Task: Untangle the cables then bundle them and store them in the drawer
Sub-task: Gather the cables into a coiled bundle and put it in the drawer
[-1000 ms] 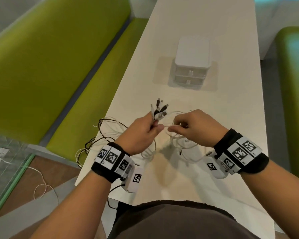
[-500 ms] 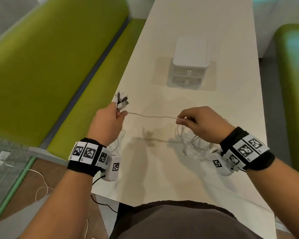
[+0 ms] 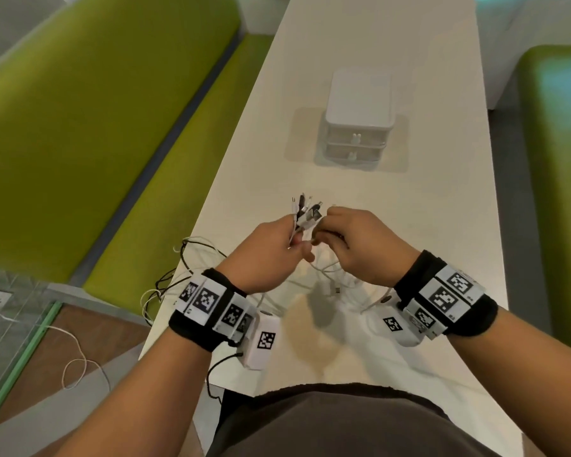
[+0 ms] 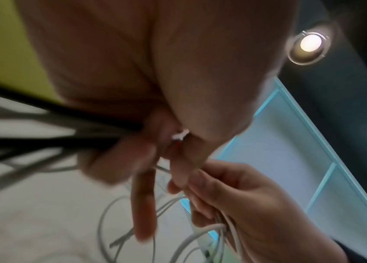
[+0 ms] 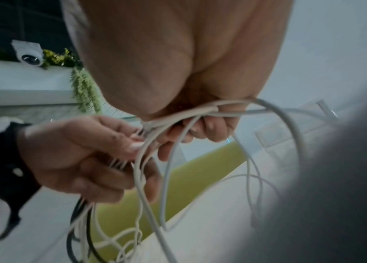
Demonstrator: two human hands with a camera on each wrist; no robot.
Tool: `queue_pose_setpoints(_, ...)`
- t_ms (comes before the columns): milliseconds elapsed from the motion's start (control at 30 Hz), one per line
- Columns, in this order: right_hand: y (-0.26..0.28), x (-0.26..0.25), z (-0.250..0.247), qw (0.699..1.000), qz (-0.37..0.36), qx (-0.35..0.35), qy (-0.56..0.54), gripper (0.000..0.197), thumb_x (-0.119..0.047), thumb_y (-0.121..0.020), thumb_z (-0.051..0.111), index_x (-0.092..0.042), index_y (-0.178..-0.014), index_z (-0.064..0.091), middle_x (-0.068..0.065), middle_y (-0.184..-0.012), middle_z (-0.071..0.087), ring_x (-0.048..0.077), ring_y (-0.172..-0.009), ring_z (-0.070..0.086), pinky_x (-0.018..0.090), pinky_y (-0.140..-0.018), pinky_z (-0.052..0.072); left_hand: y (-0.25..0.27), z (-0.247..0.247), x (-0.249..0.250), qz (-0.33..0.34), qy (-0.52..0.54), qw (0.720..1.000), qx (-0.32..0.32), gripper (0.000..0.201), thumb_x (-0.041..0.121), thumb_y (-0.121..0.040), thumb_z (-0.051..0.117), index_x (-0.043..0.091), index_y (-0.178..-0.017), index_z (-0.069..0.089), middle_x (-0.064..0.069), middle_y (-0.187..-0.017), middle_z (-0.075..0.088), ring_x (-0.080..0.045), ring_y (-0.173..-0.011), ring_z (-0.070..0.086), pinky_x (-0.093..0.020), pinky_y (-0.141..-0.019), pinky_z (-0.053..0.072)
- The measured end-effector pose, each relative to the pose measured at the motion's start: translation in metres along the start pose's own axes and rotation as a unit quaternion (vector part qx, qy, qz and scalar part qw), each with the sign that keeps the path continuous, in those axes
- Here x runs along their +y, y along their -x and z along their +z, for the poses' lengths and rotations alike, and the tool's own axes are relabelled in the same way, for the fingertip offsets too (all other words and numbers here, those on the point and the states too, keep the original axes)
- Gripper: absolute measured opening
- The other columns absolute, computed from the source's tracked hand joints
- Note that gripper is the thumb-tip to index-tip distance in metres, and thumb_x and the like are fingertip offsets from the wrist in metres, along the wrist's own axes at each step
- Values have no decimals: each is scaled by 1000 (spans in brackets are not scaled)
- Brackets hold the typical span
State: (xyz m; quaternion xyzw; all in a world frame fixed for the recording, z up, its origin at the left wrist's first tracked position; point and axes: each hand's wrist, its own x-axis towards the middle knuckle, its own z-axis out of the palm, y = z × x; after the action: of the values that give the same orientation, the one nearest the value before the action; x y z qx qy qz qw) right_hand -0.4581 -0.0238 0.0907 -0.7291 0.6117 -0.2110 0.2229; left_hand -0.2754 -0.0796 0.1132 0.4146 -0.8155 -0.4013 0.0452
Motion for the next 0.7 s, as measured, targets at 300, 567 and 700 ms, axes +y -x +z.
queue_pose_setpoints(300,14,20,-3,986,88,-135,-32,23,-11,-95,61,-30,-98,73,-12,-88,61,4,-77,56,26,-74,44,-5,-18,-16,-20,47,988,148,36,22,-94,70,23,-73,40,7,-65,42,-6,-56,38,-15,-53,33)
queue_pose_setpoints(567,12,14,-13,993,84,-23,83,12,-46,-96,62,-36,-95,68,-14,-72,58,6,-67,53,32,-65,45,2,-25,-34,-59,32,967,245,42,19,-98,65,21,-69,34,8,-62,44,-2,-49,44,-19,-48,31)
queue_pose_setpoints(700,11,18,-16,994,79,-69,21,23,-39,-104,51,-26,-90,64,-14,-72,60,12,-72,58,34,-69,43,-2,-29,-40,-66,-46,976,204,27,22,-98,63,14,-79,45,0,-78,58,-14,-69,57,-32,-63,47)
